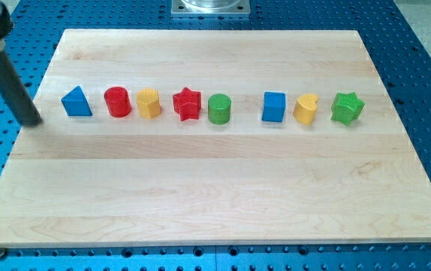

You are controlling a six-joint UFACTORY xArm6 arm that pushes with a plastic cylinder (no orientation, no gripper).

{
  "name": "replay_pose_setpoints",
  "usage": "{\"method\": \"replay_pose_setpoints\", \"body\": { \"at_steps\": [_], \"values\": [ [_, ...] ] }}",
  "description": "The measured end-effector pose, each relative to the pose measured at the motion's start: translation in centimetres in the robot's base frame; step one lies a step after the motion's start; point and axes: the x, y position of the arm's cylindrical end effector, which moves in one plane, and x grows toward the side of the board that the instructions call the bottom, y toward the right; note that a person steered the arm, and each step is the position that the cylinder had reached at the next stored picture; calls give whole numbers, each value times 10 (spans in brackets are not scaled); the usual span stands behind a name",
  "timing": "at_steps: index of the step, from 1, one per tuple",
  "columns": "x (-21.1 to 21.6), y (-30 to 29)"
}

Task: Move the blue triangle diagonal to the red star

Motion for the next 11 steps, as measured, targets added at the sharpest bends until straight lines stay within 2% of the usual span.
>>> {"method": "replay_pose_setpoints", "body": {
  "at_steps": [1,2,6,7,8,9,10,11],
  "values": [
    [-41,41],
    [-101,41],
    [-82,38],
    [-63,65],
    [-90,164],
    [-128,224],
    [-136,148],
    [-171,71]
  ]
}}
